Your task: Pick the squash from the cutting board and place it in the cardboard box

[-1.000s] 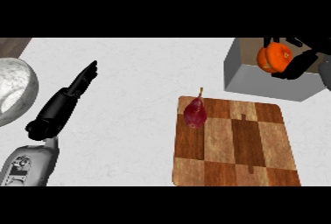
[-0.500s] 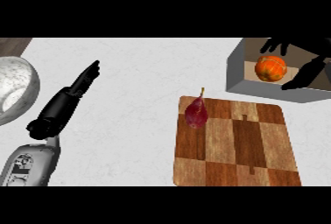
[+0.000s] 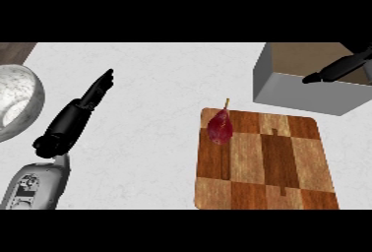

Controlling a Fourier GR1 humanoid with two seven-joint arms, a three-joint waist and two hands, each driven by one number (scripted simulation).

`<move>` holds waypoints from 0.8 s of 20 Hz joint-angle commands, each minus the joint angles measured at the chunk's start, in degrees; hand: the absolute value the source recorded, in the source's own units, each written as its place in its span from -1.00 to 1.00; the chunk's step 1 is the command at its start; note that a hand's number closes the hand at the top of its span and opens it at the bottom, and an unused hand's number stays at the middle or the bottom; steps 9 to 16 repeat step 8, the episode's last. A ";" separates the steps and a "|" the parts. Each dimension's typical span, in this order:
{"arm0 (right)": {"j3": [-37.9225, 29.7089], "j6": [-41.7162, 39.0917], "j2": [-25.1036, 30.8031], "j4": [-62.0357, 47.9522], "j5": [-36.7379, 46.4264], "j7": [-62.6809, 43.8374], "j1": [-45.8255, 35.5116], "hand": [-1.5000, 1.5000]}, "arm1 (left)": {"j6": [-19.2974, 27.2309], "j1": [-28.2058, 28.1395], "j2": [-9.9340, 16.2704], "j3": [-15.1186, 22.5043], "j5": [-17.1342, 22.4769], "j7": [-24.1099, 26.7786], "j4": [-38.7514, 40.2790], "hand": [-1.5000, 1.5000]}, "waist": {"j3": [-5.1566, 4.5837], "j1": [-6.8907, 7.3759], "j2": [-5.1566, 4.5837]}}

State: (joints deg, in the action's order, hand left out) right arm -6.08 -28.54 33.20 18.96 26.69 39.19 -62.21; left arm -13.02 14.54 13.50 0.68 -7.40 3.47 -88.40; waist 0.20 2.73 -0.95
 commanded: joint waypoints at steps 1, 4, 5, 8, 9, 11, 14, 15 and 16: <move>-10.30 -9.54 -0.32 -7.43 -10.82 -3.67 -2.54 -1.00 | -1.41 -0.72 1.66 -1.35 1.08 1.00 -0.31 0.00 | -0.07 0.49 -0.04; -14.20 -10.25 2.41 -11.23 -14.34 -8.81 -4.42 -1.00 | -0.86 0.13 0.08 -0.11 0.47 0.60 0.84 0.00 | -0.03 0.56 -0.63; -14.78 -11.97 6.14 -11.94 -14.62 -10.53 -5.73 -1.00 | 0.23 0.61 -0.86 1.55 -1.19 -0.06 -0.49 0.00 | 0.04 1.14 -0.93; -16.67 -8.84 6.52 -12.61 -16.23 -9.79 -3.12 -1.00 | -1.52 0.48 0.77 -0.54 0.96 -0.34 -0.79 0.00 | 0.11 1.95 -1.24; -16.67 -8.84 6.52 -12.61 -16.23 -9.79 -3.12 -1.00 | -1.52 0.48 0.77 -0.54 0.96 -0.34 -0.79 0.00 | 0.11 1.95 -1.24; -16.67 -8.84 6.52 -12.61 -16.23 -9.79 -3.12 -1.00 | -1.52 0.48 0.77 -0.54 0.96 -0.34 -0.79 0.00 | 0.11 1.95 -1.24; -16.67 -8.84 6.52 -12.61 -16.23 -9.79 -3.12 -1.00 | -1.52 0.48 0.77 -0.54 0.96 -0.34 -0.79 0.00 | 0.11 1.95 -1.24; -16.67 -8.84 6.52 -12.61 -16.23 -9.79 -3.12 -1.00 | -1.52 0.48 0.77 -0.54 0.96 -0.34 -0.79 0.00 | 0.11 1.95 -1.24; -16.67 -8.84 6.52 -12.61 -16.23 -9.79 -3.12 -1.00 | -1.52 0.48 0.77 -0.54 0.96 -0.34 -0.79 0.00 | 0.11 1.95 -1.24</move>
